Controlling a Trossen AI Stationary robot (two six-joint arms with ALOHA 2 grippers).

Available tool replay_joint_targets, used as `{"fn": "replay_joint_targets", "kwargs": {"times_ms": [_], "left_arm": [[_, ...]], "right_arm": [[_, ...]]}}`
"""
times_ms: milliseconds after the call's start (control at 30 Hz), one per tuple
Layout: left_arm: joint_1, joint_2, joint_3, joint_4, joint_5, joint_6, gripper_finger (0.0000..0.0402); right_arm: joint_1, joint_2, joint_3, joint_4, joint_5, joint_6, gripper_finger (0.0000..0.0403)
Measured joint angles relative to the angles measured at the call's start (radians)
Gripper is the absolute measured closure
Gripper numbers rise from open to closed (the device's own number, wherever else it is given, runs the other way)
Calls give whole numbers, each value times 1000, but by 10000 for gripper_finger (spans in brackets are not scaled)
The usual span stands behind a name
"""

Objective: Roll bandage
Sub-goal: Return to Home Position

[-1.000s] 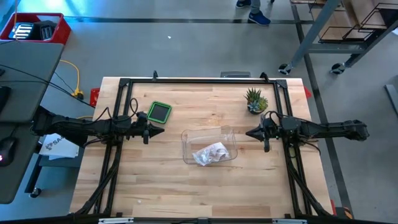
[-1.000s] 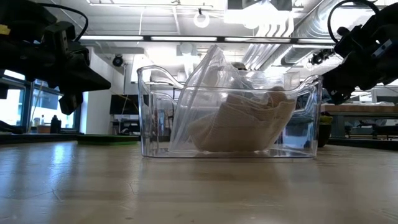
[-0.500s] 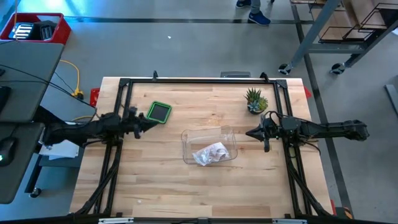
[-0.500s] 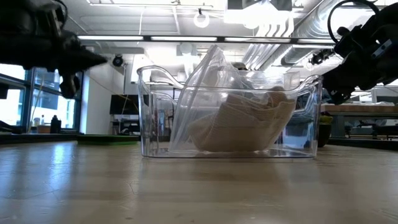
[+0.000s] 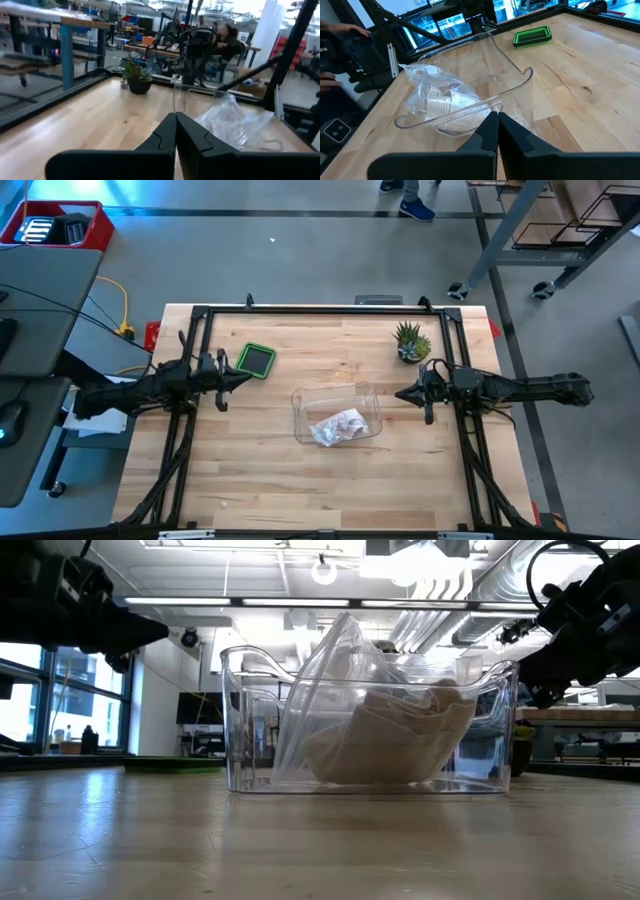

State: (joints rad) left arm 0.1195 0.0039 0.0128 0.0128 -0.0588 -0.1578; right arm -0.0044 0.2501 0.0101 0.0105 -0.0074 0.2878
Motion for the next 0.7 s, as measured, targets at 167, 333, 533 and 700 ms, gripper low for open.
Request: {"fn": "replay_joint_targets", "kwargs": {"times_ms": [167,333,533,700], "left_arm": [[17,0,0,-1,13,8,401],[24,0,0,-2,13,-47,401],[24,0,0,-2,13,-50,401],[24,0,0,-1,13,-49,401]], "right_arm": [[0,0,0,0,0,0,403],[0,0,0,0,0,0,403],[0,0,0,0,0,0,403],[0,0,0,0,0,0,403]]}}
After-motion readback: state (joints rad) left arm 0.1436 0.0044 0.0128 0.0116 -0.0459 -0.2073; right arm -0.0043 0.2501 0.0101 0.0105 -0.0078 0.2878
